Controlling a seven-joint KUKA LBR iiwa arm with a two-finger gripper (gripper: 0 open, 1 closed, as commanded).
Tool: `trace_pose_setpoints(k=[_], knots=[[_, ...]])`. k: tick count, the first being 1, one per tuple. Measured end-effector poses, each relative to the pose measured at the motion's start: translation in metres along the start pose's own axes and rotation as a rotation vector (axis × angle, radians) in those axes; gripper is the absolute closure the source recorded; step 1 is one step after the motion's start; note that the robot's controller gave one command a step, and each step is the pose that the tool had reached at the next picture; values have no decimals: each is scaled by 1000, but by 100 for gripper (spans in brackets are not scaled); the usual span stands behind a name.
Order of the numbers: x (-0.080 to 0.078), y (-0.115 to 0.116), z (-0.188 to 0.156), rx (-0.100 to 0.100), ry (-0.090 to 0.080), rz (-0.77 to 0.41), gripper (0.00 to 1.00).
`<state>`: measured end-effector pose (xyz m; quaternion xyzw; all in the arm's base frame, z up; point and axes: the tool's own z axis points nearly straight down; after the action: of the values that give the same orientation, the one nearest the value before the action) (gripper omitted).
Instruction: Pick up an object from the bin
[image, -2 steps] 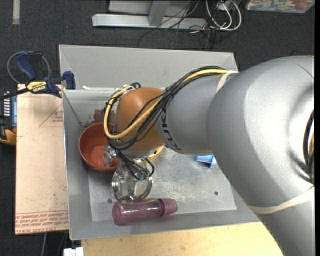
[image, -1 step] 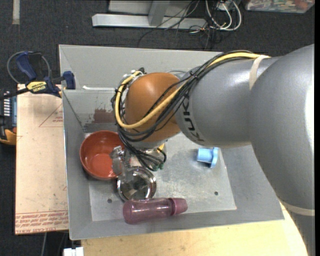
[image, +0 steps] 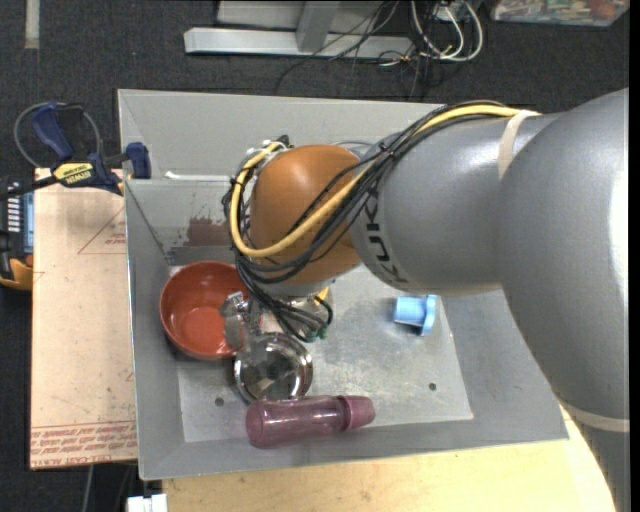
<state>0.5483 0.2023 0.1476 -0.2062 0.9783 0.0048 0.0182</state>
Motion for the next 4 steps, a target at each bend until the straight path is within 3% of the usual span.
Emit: trace_pose_setpoints(k=[1,2,3,4], knots=[[-19,-15,-2,-3,5,46,100],[-37,-17,13,2,-6,51,100],[-53,-1,-28,2,-3,103,100],[-45,3,-22,1,-13,243,100]])
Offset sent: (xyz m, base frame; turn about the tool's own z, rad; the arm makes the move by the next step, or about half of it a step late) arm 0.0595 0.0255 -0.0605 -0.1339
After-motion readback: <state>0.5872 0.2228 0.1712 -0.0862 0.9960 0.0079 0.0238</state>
